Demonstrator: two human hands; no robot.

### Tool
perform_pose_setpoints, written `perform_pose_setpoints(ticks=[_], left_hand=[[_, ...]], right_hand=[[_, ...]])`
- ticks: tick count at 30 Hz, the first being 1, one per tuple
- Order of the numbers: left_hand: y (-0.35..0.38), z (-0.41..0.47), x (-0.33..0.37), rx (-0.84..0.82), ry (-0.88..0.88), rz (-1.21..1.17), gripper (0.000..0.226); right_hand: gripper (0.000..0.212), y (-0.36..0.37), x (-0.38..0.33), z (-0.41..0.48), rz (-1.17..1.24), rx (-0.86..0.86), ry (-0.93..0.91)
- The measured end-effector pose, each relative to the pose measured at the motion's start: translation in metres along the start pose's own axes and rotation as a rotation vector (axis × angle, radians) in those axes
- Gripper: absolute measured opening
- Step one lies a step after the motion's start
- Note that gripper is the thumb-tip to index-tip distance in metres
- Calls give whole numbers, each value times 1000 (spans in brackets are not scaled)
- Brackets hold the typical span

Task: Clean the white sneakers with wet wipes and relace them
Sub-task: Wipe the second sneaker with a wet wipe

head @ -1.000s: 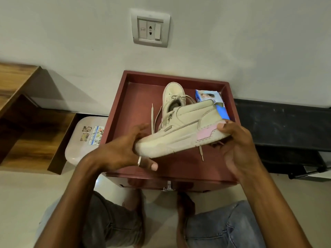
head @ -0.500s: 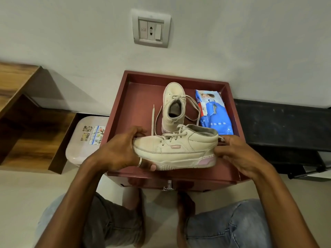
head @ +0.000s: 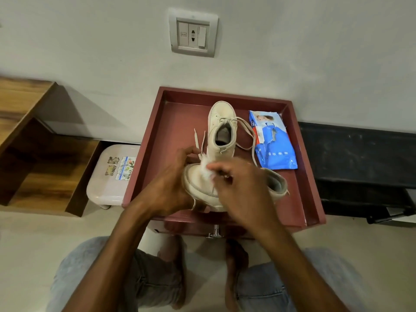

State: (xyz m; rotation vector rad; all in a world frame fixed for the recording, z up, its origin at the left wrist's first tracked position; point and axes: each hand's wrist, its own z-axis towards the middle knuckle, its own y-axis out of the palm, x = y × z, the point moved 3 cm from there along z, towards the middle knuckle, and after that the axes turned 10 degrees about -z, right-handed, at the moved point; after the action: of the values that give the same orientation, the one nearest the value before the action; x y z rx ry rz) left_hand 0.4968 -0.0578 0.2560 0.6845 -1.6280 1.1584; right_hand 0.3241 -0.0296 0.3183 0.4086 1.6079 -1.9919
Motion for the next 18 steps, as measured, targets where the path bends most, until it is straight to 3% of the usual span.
perform_pose_setpoints(ticks=[3, 6, 8, 10, 13, 15, 18], left_hand=[[2, 0, -2, 14, 48, 33, 122], [-1, -1, -4, 30, 66, 56, 125], [-4, -1, -5, 31, 69, 62, 126], [-5, 0, -5, 39, 64, 66, 127], [1, 1, -4, 44, 59, 57, 126], [4, 2, -3, 38, 66, 61, 125], [1, 2, -5, 27, 62, 59, 122]], right_hand=[[22, 24, -2, -3, -199, 26, -24], [17, 25, -4, -1, -66, 17, -19], [16, 26, -9, -6, -16, -81, -77], [16, 25, -11, -10, -132, -136, -100], [12, 22, -5, -6, -360, 3, -26], [12, 25, -10, -3, -339, 75, -10], [9, 32, -18, -8, -159, -17, -95]])
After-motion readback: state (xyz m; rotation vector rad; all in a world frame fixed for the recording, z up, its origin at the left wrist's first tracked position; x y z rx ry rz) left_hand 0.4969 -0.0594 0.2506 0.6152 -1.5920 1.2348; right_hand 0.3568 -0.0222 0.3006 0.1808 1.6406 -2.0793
